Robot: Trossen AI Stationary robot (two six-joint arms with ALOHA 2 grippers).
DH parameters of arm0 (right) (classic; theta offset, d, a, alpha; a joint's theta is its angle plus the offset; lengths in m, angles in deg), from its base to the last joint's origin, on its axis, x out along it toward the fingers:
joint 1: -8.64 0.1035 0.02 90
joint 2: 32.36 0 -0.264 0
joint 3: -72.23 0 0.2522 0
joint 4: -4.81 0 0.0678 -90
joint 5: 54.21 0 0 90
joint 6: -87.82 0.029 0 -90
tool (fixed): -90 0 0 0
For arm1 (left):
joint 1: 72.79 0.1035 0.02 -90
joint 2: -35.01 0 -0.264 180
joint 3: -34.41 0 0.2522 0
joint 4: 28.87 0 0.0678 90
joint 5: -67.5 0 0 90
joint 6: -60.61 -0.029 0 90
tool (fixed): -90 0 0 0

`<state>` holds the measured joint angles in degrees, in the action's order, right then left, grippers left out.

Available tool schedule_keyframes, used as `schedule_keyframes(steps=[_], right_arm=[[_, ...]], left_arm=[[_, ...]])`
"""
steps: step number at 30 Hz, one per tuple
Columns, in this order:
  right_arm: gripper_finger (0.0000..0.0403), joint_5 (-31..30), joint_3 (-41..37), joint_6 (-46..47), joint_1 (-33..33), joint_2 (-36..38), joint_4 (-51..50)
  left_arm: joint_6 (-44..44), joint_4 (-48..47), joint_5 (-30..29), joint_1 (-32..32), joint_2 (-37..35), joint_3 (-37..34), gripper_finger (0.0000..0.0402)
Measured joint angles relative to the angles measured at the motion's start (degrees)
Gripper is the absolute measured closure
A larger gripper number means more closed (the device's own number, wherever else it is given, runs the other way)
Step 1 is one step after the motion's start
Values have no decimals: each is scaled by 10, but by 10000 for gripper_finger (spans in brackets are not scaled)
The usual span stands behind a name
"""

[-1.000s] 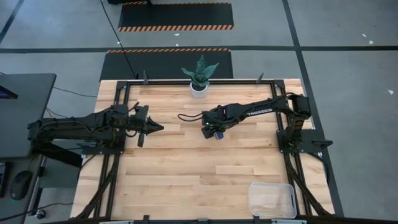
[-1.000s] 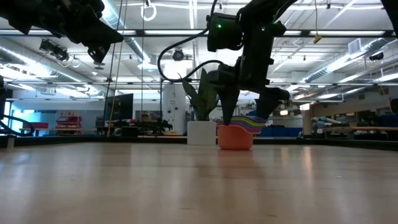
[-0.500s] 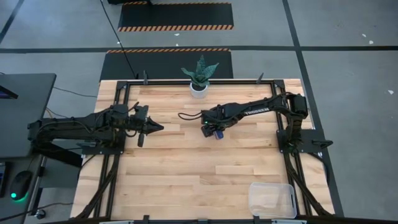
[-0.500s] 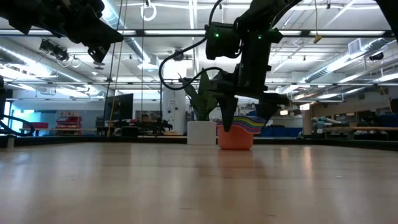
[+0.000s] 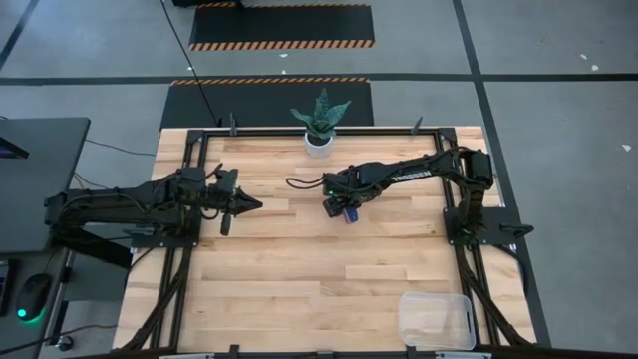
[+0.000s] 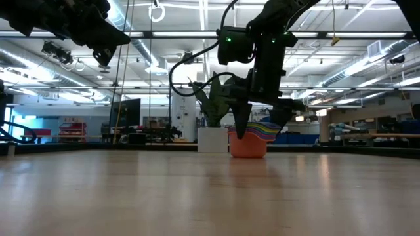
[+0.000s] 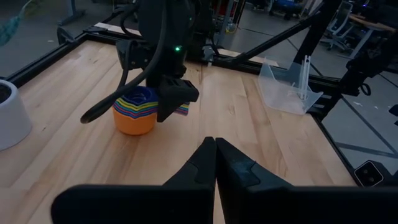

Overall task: Nest measuring cups in basket
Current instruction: Put the nested measuring cups into the transparent bin

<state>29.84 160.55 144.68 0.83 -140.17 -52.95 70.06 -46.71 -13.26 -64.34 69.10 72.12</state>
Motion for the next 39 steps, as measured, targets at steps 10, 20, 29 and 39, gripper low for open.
schedule_keyframes(steps=[10,20,29,39], right_arm=[[59,28,0,0,-7,0,3],[115,42,0,0,-7,0,8],[172,55,0,0,-7,0,14],[209,56,0,-15,-6,1,20]], left_arm=[[0,0,0,0,0,0,388],[0,0,0,0,0,0,388],[0,0,0,0,0,0,388],[0,0,0,0,0,0,388]])
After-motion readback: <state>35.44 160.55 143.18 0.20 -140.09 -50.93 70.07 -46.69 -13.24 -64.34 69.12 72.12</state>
